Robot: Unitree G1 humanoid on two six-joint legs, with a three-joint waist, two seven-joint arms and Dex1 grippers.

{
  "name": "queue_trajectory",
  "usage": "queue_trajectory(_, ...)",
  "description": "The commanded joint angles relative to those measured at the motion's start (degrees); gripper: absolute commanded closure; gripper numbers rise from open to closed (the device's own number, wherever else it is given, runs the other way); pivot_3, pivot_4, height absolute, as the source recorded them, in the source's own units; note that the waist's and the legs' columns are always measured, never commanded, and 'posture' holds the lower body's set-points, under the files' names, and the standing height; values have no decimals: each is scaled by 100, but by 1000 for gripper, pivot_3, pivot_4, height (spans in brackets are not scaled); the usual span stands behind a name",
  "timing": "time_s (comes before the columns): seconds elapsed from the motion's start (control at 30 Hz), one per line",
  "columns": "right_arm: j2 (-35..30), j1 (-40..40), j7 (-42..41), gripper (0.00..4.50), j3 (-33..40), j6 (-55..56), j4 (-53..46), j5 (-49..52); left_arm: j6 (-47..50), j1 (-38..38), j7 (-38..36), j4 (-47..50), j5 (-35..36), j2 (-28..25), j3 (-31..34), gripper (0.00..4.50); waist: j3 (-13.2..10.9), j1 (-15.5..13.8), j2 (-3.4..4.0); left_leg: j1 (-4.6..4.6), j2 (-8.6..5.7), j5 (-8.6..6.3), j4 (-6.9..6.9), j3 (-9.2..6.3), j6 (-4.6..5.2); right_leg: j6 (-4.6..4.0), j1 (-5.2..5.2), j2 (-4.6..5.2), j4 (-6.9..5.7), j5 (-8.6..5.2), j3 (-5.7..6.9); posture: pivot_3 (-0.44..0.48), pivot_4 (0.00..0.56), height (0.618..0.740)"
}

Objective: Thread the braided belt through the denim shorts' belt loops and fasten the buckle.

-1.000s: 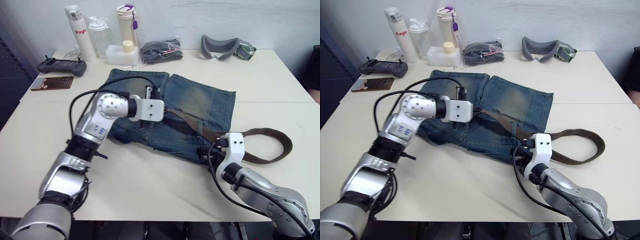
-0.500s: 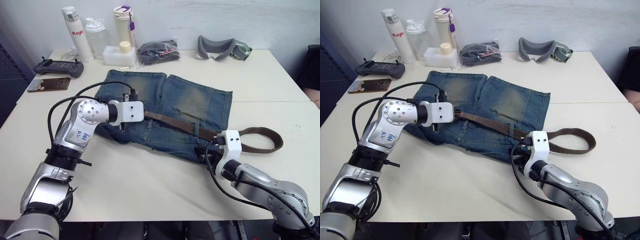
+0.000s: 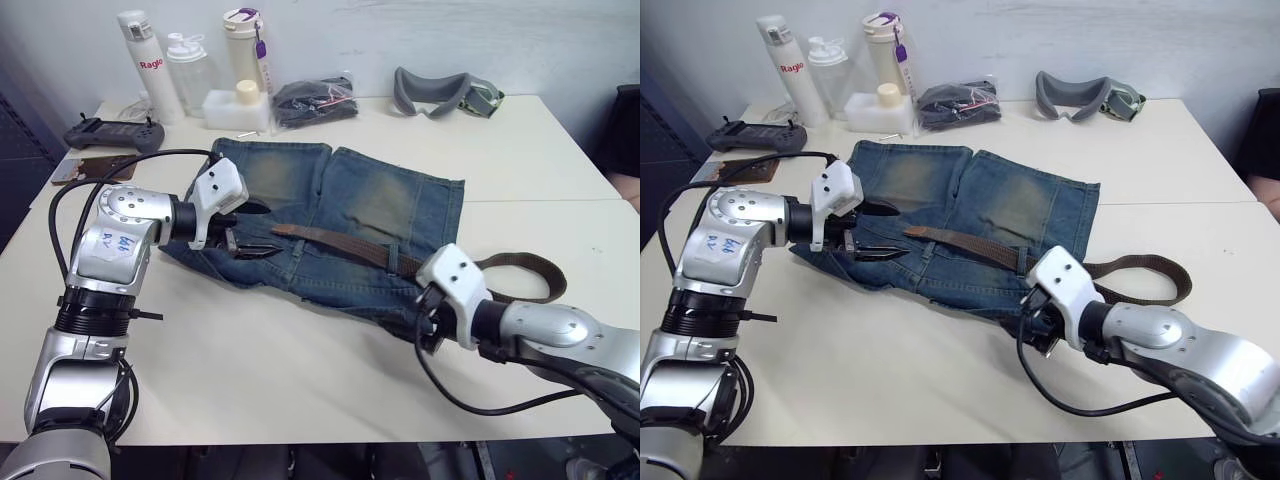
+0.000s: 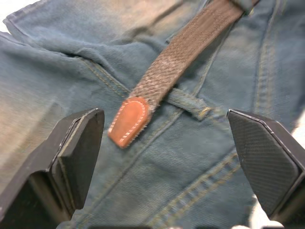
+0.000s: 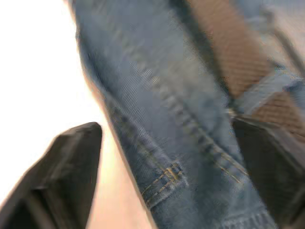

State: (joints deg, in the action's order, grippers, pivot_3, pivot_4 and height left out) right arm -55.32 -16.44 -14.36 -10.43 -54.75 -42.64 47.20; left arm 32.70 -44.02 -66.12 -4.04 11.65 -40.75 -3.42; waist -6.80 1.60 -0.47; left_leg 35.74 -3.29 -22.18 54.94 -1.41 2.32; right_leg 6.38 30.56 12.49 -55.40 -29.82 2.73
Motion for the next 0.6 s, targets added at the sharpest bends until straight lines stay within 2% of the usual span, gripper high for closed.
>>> queue_trajectory(0.03,-67,-166,-167,80,-465,78,231,-959,357,105,-2,475,414,-141,287,0,0,-9,1,0,0,4,0,0,-11,-1,1,2,0,0,-1,0,150,627)
queue_trajectory(0.07,-77,-216,-230,80,-534,118,328,-1167,424,122,59,512,459,-147,315,0,0,-13,1,1,-1,13,0,0,-27,-1,-1,4,0,0,-1,0,150,627)
queue_trajectory(0.17,-274,-262,-565,986,-542,288,547,-1628,550,205,129,608,578,-186,351,0,0,-23,1,5,-3,24,0,0,-47,-2,-5,6,15,-1,-2,0,150,627)
queue_trajectory(0.23,-650,-77,-1025,1874,-432,528,561,-1840,598,246,164,667,632,-199,351,0,-1,-57,2,7,-6,23,1,0,-46,-4,-5,5,21,-2,-2,0,150,627)
queue_trajectory(0.27,-988,130,-1324,2517,-335,941,629,-2112,597,270,175,699,668,-199,355,0,-1,-90,2,8,-13,22,0,0,-44,-3,-4,6,21,-2,-5,0,150,627)
queue_trajectory(0.33,-1555,662,-1932,3365,58,1806,870,-2482,574,302,220,729,721,-178,373,0,-2,-156,4,12,-14,22,0,0,-43,-3,-4,7,25,-1,-4,0,150,627)
queue_trajectory(0.4,-1854,1065,-2313,4320,425,2528,1263,-2790,558,329,266,747,761,-158,391,0,-2,-189,4,21,-15,22,3,-1,-43,-3,-7,6,32,-1,0,0,150,627)
queue_trajectory(0.43,-2054,1197,-2526,4483,542,3105,1792,-3094,558,351,304,758,775,-122,381,0,-2,-185,4,25,-18,22,5,-1,-42,-3,-7,6,37,-1,-1,0,150,627)
queue_trajectory(0.5,-2200,1245,-2859,4483,739,4056,2749,-3507,566,404,344,794,812,-61,349,0,-3,-173,5,33,-20,24,13,1,-40,-3,-6,7,41,-1,-1,0,150,627)
queue_trajectory(0.6,-2319,991,-3099,4483,648,5541,4314,-4285,614,457,413,887,888,41,300,0,-4,-170,9,36,-22,25,18,3,-40,-4,-2,11,35,-2,-1,0,150,627)
